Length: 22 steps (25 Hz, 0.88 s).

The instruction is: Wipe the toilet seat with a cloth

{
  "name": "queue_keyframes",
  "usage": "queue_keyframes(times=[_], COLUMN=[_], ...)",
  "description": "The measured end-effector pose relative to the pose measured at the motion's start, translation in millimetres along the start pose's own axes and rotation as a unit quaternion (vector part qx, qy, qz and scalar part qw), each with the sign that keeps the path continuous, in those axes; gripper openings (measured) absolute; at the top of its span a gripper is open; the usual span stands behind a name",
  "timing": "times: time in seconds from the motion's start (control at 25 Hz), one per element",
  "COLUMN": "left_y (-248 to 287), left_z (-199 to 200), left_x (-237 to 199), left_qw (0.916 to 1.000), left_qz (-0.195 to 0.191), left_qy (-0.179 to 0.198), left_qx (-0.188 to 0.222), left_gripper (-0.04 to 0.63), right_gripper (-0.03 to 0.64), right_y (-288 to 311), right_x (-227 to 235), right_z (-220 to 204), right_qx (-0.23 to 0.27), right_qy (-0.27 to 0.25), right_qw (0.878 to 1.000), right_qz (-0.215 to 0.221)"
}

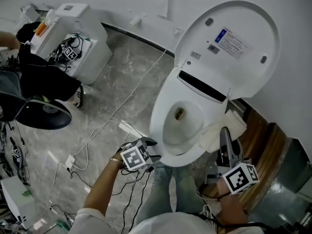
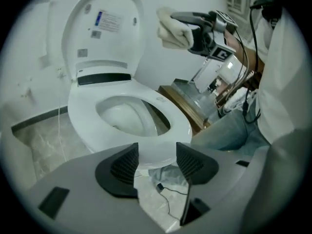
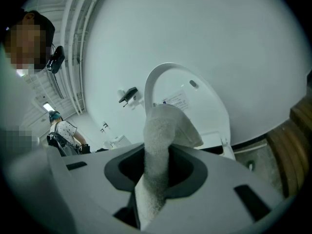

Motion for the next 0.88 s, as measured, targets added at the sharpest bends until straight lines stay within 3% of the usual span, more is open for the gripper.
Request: queue_keyframes(times=[0.16,0.48,0.88], left_y=[21.2,60.8,101.0], left_z=[-20.6,-47.2,-69.1], left_x=[-18.3,-43.0,-70.3], left_qw=[0.9986,0.9973,0.9943], left_qz=[-0.005,0.006,0.036], left_qy=[-0.050,-0.073,-0.096], left_qx=[0.017,-0.003,0.027], left_gripper=[0.244,0.244,0.236], right_gripper=[0.100,0.100,0.100], right_y=[6.7,20.5,26.0], right_x=[12.2,36.0,58.7], right_z=[-26.8,-77.7,-118.6], right_qx=[-0.025,-0.059,-0.075], right_qy=[0.002,0.011,0.010], right_qw=[1.000,0.998,0.997], right_qz=[-0.010,-0.021,-0.017])
Point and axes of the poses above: the fingertips, and each gripper's own axes: y forward along the fingers, x to its right, z out of its top, the point moved 3 cm from there along -y, backward along the fingers, and after that the axes turned 12 degrees about -y, right-handed, at the moved point
